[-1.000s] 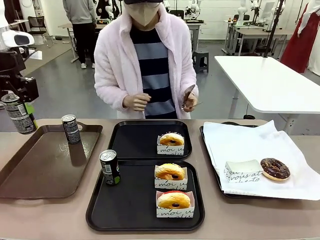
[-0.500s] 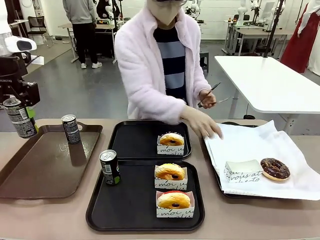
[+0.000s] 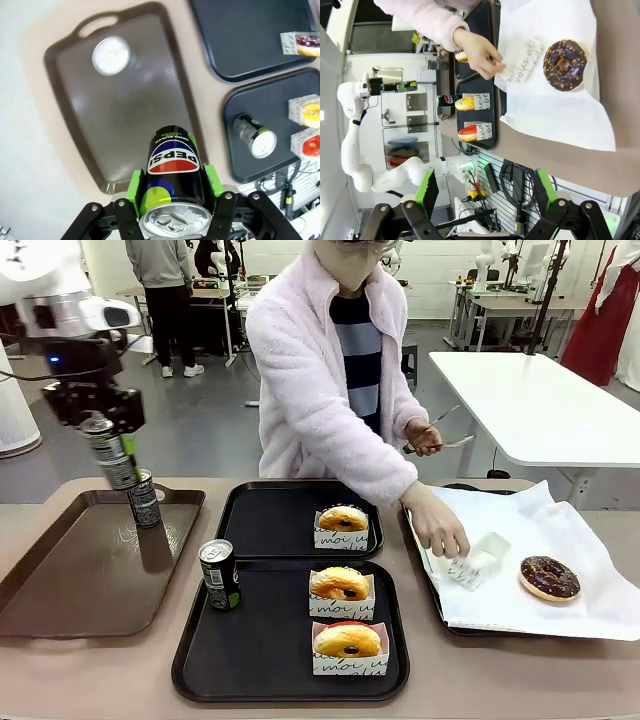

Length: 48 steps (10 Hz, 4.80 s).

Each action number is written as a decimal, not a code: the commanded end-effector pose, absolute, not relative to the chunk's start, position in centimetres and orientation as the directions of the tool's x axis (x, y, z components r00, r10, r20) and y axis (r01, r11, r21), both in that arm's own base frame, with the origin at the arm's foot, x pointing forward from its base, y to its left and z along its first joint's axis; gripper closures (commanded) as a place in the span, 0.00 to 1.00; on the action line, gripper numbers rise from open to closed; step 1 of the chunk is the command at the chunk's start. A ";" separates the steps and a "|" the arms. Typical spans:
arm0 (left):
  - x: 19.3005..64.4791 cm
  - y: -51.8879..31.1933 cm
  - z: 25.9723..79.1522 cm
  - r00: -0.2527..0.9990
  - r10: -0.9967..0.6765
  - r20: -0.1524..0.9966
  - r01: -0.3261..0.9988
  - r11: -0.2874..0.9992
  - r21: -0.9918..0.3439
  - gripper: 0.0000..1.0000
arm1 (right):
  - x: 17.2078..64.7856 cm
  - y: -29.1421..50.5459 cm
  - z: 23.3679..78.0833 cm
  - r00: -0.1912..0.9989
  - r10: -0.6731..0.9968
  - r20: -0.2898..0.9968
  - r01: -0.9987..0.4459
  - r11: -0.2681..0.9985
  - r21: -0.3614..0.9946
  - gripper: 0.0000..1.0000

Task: Set up donuts and drinks on trays.
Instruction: Pick up one Pepsi coke from the Handle tray and place it on the Flat Tray without a Pepsi coke.

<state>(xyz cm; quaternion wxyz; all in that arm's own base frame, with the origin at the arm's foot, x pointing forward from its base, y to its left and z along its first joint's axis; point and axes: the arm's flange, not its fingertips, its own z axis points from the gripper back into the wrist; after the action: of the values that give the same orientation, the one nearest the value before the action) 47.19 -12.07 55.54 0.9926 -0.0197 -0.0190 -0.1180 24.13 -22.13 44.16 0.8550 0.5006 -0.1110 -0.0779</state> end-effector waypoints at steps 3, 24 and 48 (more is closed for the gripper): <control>52.1 -17.6 54.6 0.914 -0.399 0.071 0.404 0.911 -0.085 0.41 | 24.2 -22.2 44.2 0.960 -0.247 0.133 -0.001 0.471 0.882 0.00; 44.8 -16.1 52.3 0.845 -0.534 -0.024 0.529 0.842 -0.105 0.41 | 24.2 -22.2 44.2 0.960 -0.247 0.133 -0.001 0.471 0.882 0.00; 58.9 -28.4 41.5 0.779 -0.627 -0.003 0.624 0.775 -0.099 0.41 | 24.2 -22.2 44.2 0.960 -0.247 0.133 -0.001 0.471 0.882 0.00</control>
<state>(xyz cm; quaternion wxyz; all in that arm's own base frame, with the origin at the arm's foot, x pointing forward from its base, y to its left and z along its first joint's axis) 59.06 -27.87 41.58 0.9375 -0.0658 0.0309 -0.3403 24.10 -22.15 44.16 0.8550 0.5006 -0.1112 -0.0780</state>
